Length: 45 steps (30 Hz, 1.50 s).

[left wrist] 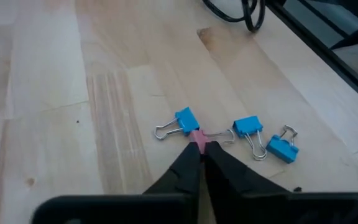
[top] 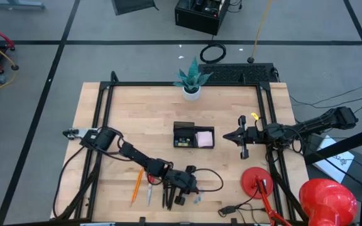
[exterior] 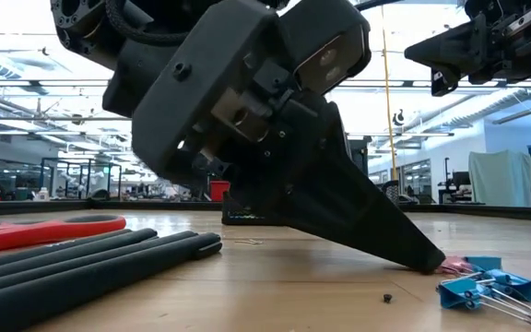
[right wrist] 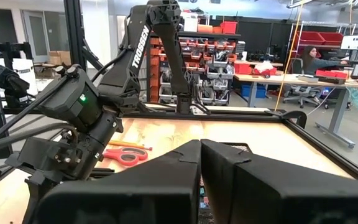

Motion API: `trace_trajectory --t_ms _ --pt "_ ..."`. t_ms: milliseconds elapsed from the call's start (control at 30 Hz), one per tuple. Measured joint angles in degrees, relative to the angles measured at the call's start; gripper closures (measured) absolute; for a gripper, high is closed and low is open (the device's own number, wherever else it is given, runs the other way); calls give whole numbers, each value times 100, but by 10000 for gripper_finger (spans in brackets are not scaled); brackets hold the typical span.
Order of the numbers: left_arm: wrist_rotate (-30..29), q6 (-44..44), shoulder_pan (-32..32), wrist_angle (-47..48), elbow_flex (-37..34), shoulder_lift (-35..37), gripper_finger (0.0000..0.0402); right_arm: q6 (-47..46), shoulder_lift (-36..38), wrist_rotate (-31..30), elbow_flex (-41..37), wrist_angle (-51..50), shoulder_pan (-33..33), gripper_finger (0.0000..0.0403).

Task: Pick and place office supplies into organizer
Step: Put the pink binder clip into the black desk organizer, then put the blue binder clip into the black desk organizer

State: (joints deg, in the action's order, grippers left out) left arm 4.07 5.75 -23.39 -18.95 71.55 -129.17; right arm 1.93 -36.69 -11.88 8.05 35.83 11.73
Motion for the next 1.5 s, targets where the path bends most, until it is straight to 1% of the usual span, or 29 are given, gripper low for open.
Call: trace_trajectory --t_ms 67,167,300,400,533,700,900,1033,1200,1367,1433,1500 --pt "11 -218 -15 -59 -2 43 396 0 0 0 0 0 0 399" --pt "0 -436 -30 -67 -2 111 393 0 0 0 0 -11 2 399" --pt "-19 -544 -53 371 -13 344 399 -2 0 0 0 -20 0 399" --pt "-76 -588 -71 700 -20 501 394 -2 3 0 0 -36 2 399" --pt "-388 -753 -114 1074 -20 651 398 -2 2 -1 -4 -59 2 399" --pt "-679 -994 -153 1226 -24 843 396 -2 2 -1 -4 -55 2 399" --pt "-1001 -1312 -155 1360 -21 1327 396 -2 4 -2 -4 -47 2 399" --pt "-1188 -1337 -151 1575 -13 1613 399 -2 4 -1 -4 -52 1 399" --pt "-1110 -997 -50 1409 -9 1643 373 -2 4 0 -4 -55 2 399" --pt "-566 -756 49 809 -9 1327 335 -18 4 0 -4 -48 2 398" --pt "-418 -711 53 795 -9 1268 319 -72 0 5 -4 -53 2 398" --pt "-420 -737 37 910 -9 1257 303 -127 0 9 -4 -97 2 398"
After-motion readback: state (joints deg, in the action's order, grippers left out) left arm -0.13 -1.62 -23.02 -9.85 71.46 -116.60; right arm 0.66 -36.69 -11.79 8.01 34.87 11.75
